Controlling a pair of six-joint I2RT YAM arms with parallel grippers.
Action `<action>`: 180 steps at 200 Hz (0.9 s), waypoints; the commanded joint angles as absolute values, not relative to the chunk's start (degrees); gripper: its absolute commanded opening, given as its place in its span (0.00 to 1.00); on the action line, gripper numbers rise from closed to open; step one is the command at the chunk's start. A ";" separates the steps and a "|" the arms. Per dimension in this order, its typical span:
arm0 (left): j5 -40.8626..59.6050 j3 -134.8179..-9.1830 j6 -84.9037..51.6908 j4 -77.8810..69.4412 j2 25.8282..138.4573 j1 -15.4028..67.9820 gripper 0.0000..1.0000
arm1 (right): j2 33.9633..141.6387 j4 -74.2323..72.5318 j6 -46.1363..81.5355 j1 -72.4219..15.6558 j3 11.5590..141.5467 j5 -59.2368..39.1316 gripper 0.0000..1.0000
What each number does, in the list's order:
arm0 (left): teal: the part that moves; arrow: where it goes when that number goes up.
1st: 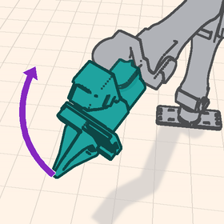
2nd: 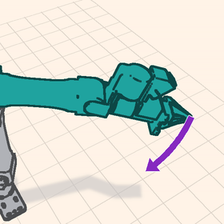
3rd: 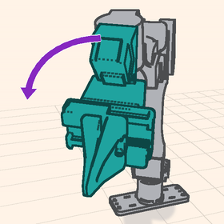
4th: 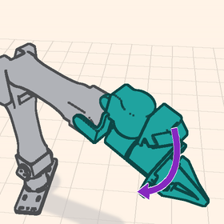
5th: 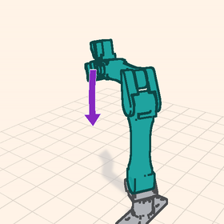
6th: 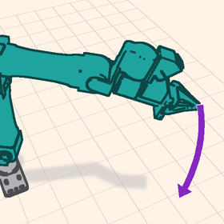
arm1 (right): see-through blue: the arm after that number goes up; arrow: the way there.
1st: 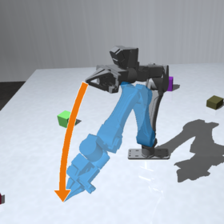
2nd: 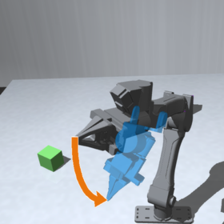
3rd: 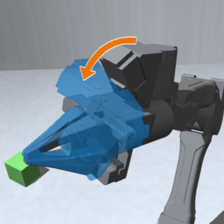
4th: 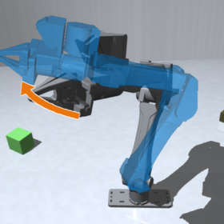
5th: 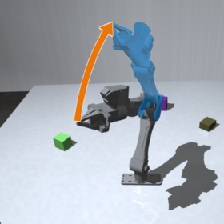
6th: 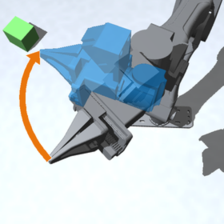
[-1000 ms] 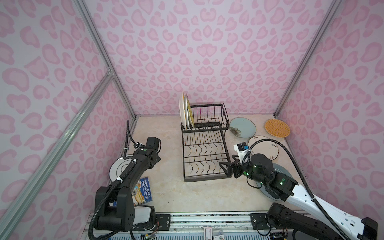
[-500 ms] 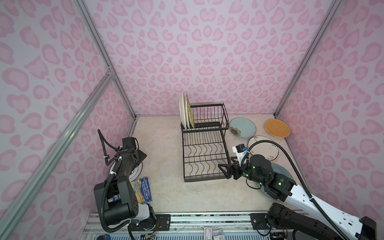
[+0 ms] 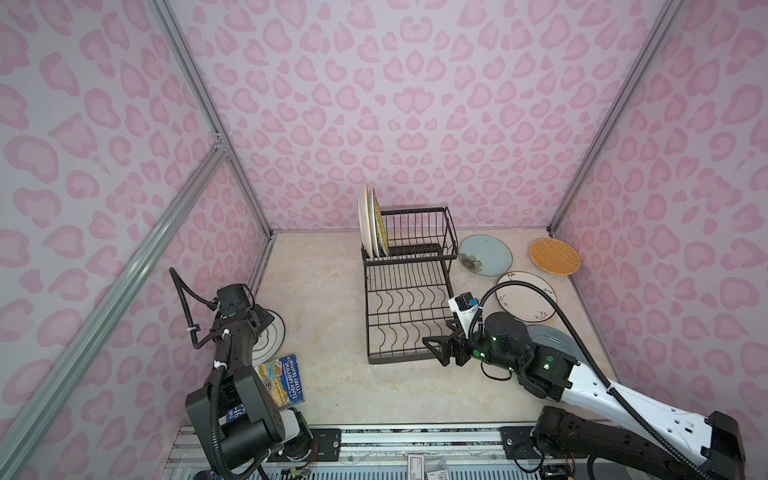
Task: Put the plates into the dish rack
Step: 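Move the left gripper to the white green-rimmed plate's rim beside the book, then grasp the white green-rimmed plate's rim with the left gripper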
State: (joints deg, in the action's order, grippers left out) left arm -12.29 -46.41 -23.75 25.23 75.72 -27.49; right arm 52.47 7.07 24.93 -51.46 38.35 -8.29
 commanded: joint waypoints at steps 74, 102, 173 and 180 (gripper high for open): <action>-4.53 -46.74 -20.93 20.38 82.55 -27.92 0.99 | 49.61 6.45 26.06 -51.93 36.80 -6.29 0.97; -4.38 -47.79 -20.66 20.83 84.61 -27.95 0.94 | 48.87 7.60 26.38 -51.88 36.62 -6.64 0.97; 6.63 -49.25 -20.33 18.29 88.63 -25.99 0.96 | 47.28 8.45 27.15 -51.90 36.19 -5.28 0.97; 6.12 -49.54 -20.30 18.65 89.06 -25.93 0.95 | 47.39 8.36 27.24 -51.87 36.12 -5.27 0.97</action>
